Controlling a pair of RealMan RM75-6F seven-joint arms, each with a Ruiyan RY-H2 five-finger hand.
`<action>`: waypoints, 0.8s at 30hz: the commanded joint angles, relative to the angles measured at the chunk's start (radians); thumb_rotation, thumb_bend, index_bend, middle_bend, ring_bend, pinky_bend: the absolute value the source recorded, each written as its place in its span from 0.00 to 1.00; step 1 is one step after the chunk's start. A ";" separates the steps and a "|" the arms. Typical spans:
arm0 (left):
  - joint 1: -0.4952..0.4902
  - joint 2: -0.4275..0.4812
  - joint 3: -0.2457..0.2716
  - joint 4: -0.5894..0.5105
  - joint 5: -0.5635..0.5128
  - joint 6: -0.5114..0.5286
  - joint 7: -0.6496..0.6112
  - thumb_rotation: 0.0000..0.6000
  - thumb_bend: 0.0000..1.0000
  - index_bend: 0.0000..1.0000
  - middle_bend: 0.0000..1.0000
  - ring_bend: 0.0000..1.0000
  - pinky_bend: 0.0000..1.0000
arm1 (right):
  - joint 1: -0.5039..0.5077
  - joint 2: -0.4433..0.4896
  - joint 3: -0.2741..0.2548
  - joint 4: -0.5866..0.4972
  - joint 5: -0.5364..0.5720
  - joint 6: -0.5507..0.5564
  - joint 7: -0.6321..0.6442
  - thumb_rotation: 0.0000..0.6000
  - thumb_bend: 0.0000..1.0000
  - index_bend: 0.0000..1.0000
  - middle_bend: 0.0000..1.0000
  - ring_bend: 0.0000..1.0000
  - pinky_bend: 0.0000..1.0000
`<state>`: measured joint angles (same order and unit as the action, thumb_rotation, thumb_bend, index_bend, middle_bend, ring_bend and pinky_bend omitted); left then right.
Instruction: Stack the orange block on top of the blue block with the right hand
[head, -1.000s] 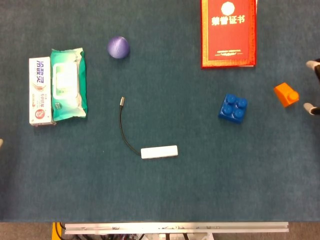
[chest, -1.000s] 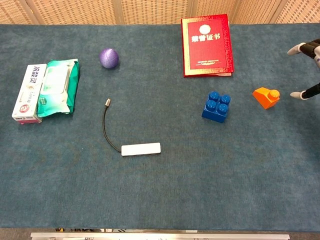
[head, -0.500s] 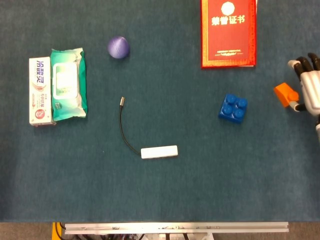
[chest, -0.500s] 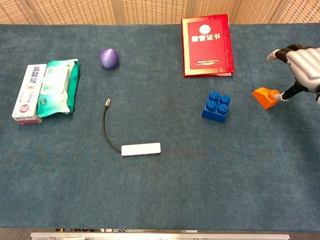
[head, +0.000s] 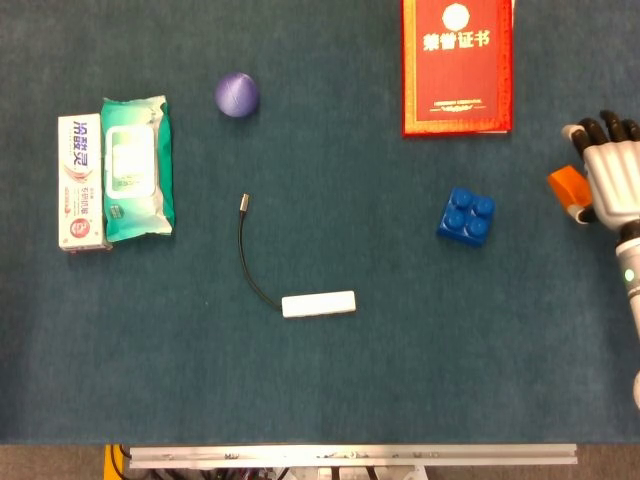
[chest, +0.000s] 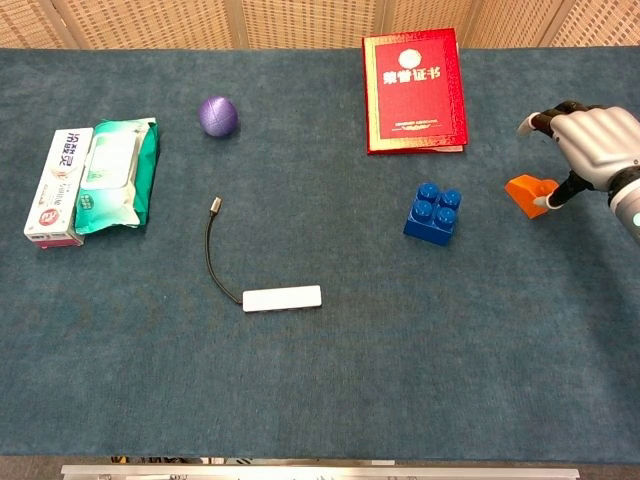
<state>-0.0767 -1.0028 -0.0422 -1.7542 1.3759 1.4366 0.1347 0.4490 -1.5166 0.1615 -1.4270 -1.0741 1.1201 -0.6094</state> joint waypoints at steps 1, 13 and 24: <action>0.001 0.002 -0.001 -0.002 0.000 0.002 -0.003 1.00 0.04 0.51 0.61 0.49 0.46 | 0.007 -0.007 0.000 0.007 0.006 -0.005 -0.003 1.00 0.00 0.25 0.24 0.11 0.19; 0.009 0.014 -0.003 -0.013 0.000 0.012 -0.020 1.00 0.04 0.51 0.61 0.49 0.46 | 0.034 -0.035 -0.010 0.044 0.042 -0.031 -0.029 1.00 0.00 0.25 0.24 0.11 0.19; 0.011 0.019 -0.002 -0.019 0.004 0.012 -0.028 1.00 0.04 0.51 0.61 0.49 0.46 | 0.046 -0.031 -0.011 0.073 0.094 -0.040 -0.056 1.00 0.00 0.25 0.24 0.11 0.19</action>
<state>-0.0657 -0.9836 -0.0444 -1.7737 1.3801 1.4485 0.1071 0.4946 -1.5487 0.1509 -1.3549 -0.9812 1.0804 -0.6644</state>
